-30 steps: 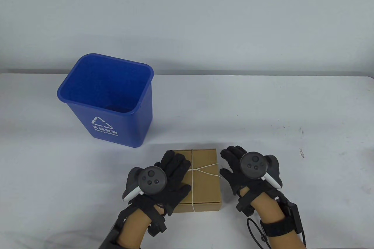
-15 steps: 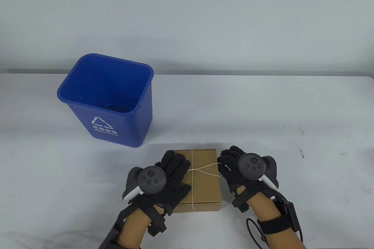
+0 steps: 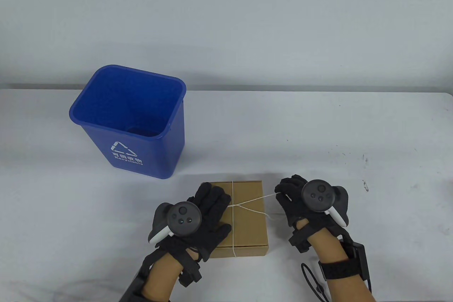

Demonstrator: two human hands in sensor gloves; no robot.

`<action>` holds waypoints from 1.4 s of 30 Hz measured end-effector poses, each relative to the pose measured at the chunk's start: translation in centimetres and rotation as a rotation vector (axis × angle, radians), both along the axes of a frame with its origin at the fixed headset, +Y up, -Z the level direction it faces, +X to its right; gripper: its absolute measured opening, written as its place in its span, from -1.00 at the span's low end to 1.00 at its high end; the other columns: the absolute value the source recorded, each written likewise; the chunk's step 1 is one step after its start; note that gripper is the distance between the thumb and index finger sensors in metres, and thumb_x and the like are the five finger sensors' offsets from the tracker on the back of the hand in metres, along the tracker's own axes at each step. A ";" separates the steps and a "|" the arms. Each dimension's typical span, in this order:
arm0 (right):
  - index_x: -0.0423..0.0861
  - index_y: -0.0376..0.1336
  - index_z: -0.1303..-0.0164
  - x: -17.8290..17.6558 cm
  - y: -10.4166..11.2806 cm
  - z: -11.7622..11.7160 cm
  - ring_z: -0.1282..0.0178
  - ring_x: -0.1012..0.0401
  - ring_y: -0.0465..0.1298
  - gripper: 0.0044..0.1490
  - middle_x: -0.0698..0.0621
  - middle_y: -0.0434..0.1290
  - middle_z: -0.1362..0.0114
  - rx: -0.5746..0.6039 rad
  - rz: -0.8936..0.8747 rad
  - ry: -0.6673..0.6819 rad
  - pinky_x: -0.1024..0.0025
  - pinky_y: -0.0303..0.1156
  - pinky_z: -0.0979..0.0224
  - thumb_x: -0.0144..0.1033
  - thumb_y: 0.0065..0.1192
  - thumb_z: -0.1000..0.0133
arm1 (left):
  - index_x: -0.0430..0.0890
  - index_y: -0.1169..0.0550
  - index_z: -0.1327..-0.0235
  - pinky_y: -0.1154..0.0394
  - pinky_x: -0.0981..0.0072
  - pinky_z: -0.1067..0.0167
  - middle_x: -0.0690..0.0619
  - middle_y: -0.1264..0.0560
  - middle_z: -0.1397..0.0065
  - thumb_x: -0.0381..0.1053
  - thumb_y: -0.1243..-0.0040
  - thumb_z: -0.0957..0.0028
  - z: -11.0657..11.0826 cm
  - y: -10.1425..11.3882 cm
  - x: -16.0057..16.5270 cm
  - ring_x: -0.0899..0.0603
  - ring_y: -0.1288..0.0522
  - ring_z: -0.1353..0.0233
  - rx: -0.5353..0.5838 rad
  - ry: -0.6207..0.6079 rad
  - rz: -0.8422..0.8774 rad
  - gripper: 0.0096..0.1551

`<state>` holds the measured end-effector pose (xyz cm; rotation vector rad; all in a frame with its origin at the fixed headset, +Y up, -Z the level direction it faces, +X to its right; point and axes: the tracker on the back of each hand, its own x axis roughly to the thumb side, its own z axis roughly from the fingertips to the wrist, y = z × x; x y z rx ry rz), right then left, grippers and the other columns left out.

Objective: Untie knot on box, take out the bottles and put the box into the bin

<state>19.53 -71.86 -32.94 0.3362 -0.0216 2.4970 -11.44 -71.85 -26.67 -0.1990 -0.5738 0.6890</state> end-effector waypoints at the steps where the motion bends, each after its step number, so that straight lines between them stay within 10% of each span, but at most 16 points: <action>1: -0.17 0.42 -0.14 0.2 0.0 -0.1 -0.54 -0.30 0.21 -0.52 -0.13 0.36 -0.45 -0.006 0.000 -0.006 -0.40 0.06 -0.42 -0.24 0.24 -0.08 | -0.03 0.03 -0.71 0.28 -0.66 -0.40 -0.01 0.24 -0.73 0.24 -0.04 -0.15 0.0 0.0 0.0 -0.31 0.48 -0.69 0.000 0.000 0.000 -0.04; 42: -0.22 0.41 -0.12 10.5 -0.9 -1.3 -0.49 -0.31 0.26 -0.52 -0.17 0.37 -0.42 -0.125 -0.022 -0.550 -0.38 0.11 -0.39 -0.25 0.23 -0.09 | -0.03 0.03 -0.71 0.28 -0.65 -0.40 -0.01 0.24 -0.73 0.24 -0.05 -0.15 0.1 -0.1 -0.1 -0.31 0.48 -0.69 0.001 -0.002 0.006 -0.04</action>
